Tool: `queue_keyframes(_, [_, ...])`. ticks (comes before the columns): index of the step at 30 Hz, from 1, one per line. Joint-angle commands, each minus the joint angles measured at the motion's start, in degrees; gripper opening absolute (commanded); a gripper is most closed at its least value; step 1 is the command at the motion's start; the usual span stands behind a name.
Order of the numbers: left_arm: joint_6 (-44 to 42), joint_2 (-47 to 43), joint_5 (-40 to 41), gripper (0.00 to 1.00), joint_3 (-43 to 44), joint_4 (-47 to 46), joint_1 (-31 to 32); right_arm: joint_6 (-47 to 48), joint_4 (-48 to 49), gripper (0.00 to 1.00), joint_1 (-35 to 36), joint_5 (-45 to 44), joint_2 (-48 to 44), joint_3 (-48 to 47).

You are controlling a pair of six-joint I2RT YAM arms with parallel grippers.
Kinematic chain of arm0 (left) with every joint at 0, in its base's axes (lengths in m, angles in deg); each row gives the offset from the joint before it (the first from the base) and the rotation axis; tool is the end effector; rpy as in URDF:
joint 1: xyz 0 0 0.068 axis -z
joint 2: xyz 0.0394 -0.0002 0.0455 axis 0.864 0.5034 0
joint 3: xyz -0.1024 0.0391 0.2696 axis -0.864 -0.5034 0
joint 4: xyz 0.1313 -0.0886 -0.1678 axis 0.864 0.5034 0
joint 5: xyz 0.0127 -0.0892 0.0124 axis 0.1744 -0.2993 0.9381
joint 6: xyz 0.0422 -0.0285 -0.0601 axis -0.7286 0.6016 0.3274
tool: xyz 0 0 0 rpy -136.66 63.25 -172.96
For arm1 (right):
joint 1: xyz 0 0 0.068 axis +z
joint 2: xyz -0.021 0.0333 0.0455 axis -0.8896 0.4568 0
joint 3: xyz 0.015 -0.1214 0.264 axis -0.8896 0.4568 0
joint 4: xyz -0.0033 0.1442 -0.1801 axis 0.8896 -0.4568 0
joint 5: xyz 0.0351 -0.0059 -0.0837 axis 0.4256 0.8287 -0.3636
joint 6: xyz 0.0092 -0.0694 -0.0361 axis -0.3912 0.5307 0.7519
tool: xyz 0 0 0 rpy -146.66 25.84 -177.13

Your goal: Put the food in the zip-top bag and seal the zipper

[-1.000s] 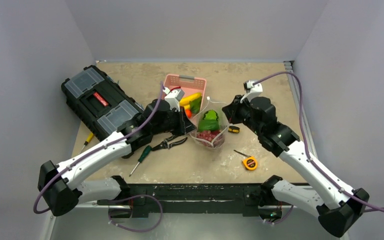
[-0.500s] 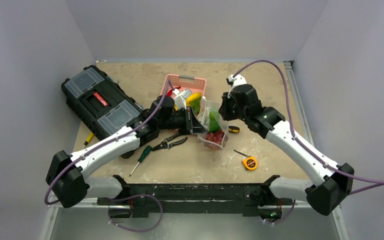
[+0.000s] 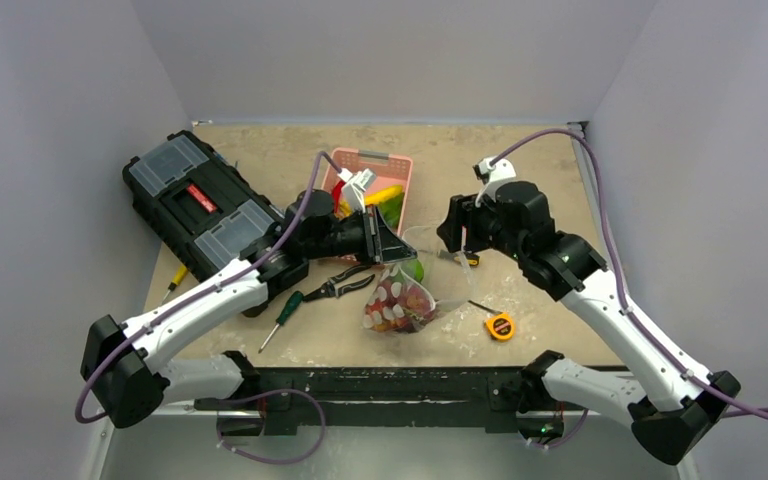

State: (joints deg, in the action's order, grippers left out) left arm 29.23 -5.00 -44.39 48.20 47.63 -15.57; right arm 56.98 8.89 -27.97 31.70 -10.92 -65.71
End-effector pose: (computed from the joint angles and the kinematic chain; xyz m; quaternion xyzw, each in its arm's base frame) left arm 0.1677 -0.2033 0.3541 0.0593 0.7818 -0.5668 0.2532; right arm 0.1693 0.1114 0.3737 -0.1044 0.8402 0.2061 0.4905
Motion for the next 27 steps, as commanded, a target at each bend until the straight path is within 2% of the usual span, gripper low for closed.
queue_keyframes(1, [2.5,1.9,-2.2,0.00,1.0,-7.3,-0.3,0.2,-4.5,0.62,-0.1,4.1,-2.3,2.6])
queue_keyframes(6, [2.7,2.7,-2.4,0.00,0.7,-7.9,-0.3,-2.6,-5.3,0.74,-0.2,3.7,-6.6,6.6])
queue_keyframes(9, [2.6,2.2,-1.9,0.00,0.2,-7.8,-0.3,-7.5,-6.3,0.76,-0.2,-1.1,-9.1,8.1])
queue_keyframes(13, [2.6,2.1,-1.7,0.00,0.0,-7.8,-0.3,-14.6,-8.0,0.77,-0.2,-2.4,-11.0,10.0])
queue_keyframes(16, [3.3,2.6,-2.0,0.00,-0.4,-9.4,-0.3,-16.3,-10.7,0.71,-0.1,-2.1,-11.0,11.0])
queue_keyframes(19, [4.2,3.6,-2.9,0.00,-0.5,-10.9,-0.3,-18.0,-9.3,0.52,-0.2,3.5,-12.6,14.6])
queue_keyframes(21, [4.3,4.1,-3.3,0.00,-0.4,-11.4,-0.2,-18.7,-6.8,0.44,-0.2,7.0,-15.6,17.8])
queue_keyframes(23, [4.3,4.3,-3.4,0.00,-0.2,-11.6,-0.3,-19.4,-4.8,0.46,-0.2,9.6,-17.9,20.1])
queue_keyframes(25, [4.4,4.7,-3.5,0.00,0.0,-11.6,-0.3,-19.6,-3.1,0.56,-0.2,12.0,-19.3,21.4])
queue_keyframes(27, [4.5,5.0,-3.9,0.00,0.2,-11.8,-0.2,-18.9,-2.1,0.58,-0.1,14.5,-19.2,22.3])
